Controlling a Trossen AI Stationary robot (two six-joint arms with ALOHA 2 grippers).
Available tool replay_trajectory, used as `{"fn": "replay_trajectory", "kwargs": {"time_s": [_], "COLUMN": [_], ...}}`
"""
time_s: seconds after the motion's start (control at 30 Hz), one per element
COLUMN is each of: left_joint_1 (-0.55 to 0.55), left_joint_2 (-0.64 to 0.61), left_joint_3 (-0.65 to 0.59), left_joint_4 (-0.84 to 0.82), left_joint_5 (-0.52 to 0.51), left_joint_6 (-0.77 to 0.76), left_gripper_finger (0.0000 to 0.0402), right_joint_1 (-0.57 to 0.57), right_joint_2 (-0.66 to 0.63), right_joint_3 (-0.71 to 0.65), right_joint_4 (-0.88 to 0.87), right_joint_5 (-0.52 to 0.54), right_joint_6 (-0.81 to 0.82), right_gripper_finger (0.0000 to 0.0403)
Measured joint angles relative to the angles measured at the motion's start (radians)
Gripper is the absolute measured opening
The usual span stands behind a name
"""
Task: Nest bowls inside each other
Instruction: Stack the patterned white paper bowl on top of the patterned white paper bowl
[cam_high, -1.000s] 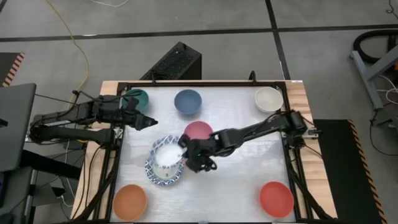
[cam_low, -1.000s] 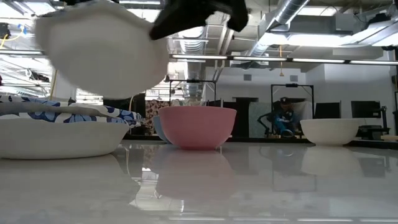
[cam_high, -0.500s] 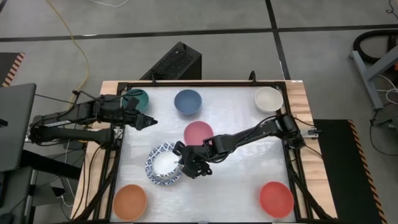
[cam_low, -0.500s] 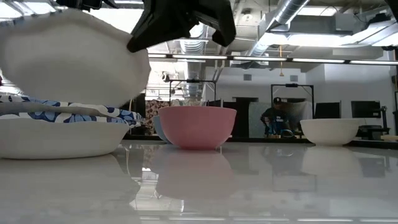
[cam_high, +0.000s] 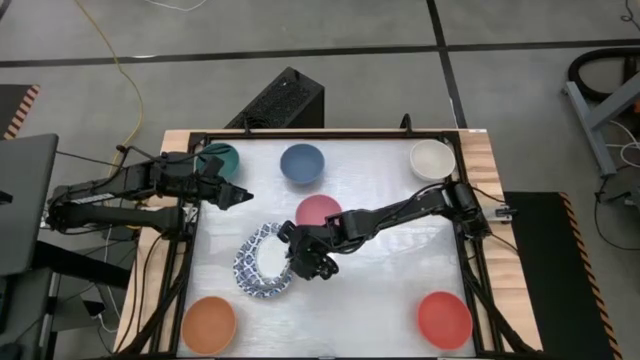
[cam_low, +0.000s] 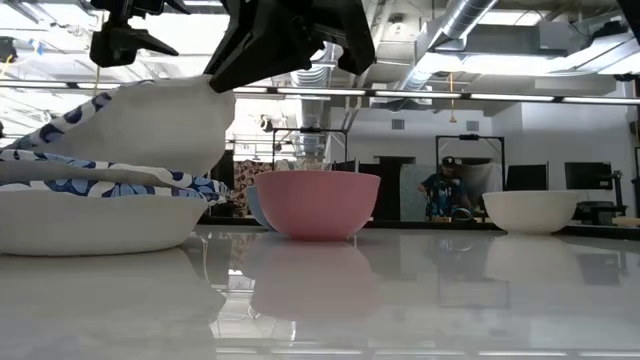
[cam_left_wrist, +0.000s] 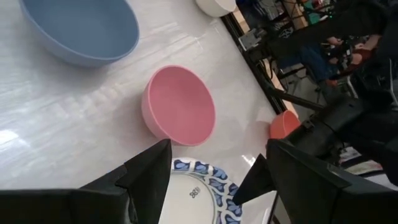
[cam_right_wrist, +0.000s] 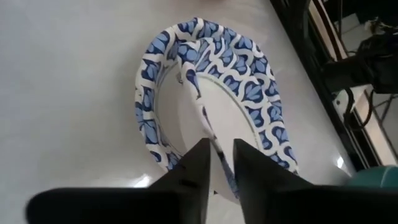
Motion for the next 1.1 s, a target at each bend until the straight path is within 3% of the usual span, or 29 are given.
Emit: {"fn": "replay_trajectory", "kwargs": {"time_s": [0.33, 0.5, 0.7, 0.93, 1.1], "left_joint_1": [0.0, 0.0, 0.0, 0.0, 0.0], "left_joint_2": [0.0, -0.001, -0.001, 0.0, -0.001], "left_joint_3": [0.0, 0.0, 0.0, 0.0, 0.0], "left_joint_4": [-0.001, -0.005, -0.007, -0.016, -0.034], "left_joint_5": [0.026, 0.035, 0.045, 0.043, 0.044], "left_joint_6": [0.006, 0.026, 0.04, 0.052, 0.049], "left_gripper_finger": [0.0251, 0.0251, 0.0251, 0.0251, 0.0251], "right_joint_1": [-0.017, -0.012, 0.002, -0.004, -0.017], "right_joint_2": [0.0, -0.016, -0.042, -0.019, -0.004], "right_joint_3": [0.0, 0.009, 0.017, 0.014, 0.012], "right_joint_4": [-0.013, -0.036, -0.172, -0.098, -0.095], "right_joint_5": [-0.074, -0.069, -0.022, -0.017, -0.014], "right_joint_6": [0.089, 0.228, 0.378, 0.415, 0.418], "right_gripper_finger": [0.0201, 0.0221, 0.0181, 0.0093, 0.0054]}}
